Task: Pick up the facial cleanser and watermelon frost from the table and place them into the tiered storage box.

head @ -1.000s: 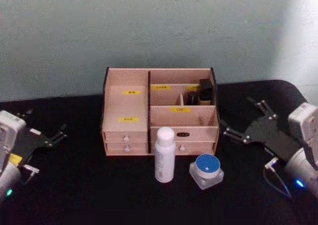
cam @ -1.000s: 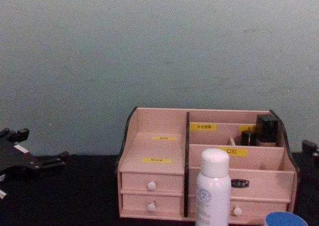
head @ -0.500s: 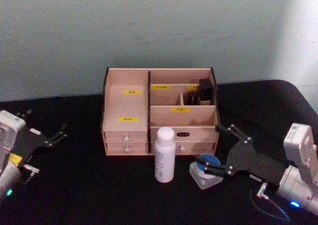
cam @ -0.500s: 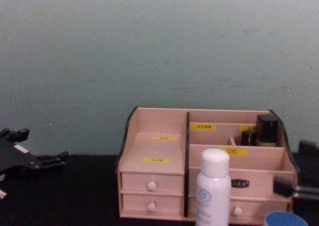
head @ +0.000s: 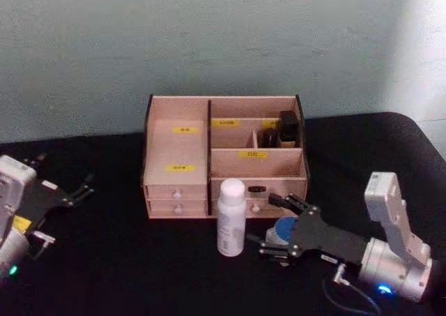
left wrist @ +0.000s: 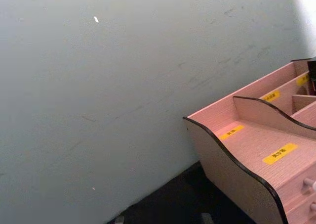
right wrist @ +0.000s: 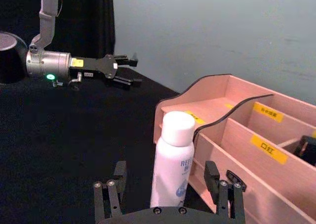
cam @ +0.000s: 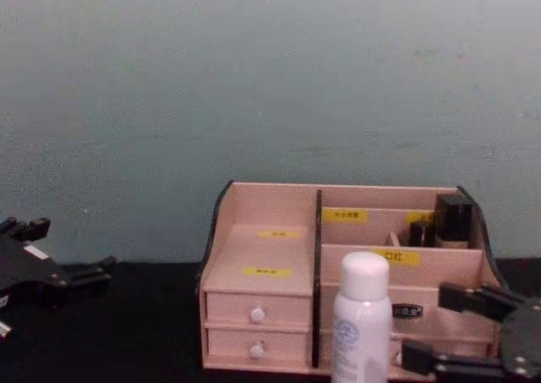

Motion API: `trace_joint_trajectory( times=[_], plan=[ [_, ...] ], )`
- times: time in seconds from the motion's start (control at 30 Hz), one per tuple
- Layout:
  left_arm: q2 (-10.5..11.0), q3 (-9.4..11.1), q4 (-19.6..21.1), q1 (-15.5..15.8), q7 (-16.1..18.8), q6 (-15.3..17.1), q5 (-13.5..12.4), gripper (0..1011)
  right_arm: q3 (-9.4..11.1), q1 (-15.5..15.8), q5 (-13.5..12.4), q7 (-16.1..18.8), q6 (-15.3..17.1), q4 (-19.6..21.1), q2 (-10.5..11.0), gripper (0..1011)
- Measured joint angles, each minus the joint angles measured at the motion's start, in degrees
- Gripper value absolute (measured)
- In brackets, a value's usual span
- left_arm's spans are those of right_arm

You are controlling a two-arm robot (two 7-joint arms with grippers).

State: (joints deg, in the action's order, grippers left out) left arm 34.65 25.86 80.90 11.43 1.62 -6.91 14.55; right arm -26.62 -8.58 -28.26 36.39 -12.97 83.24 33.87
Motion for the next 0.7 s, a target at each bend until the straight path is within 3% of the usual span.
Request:
trace_joint_trajectory(
  times=[0.23, 0.7],
  plan=[
    [0.00, 0.00, 0.00, 0.00, 0.00, 0.00, 0.00, 1001, -0.34, -2.25, 0.05, 1.14, 1.87, -2.75, -2.77, 1002],
    [0.00, 0.00, 0.00, 0.00, 0.00, 0.00, 0.00, 1001, -1.60, -5.96, 3.04, 0.29, 4.65, -6.86, -7.02, 1002]
  ],
)
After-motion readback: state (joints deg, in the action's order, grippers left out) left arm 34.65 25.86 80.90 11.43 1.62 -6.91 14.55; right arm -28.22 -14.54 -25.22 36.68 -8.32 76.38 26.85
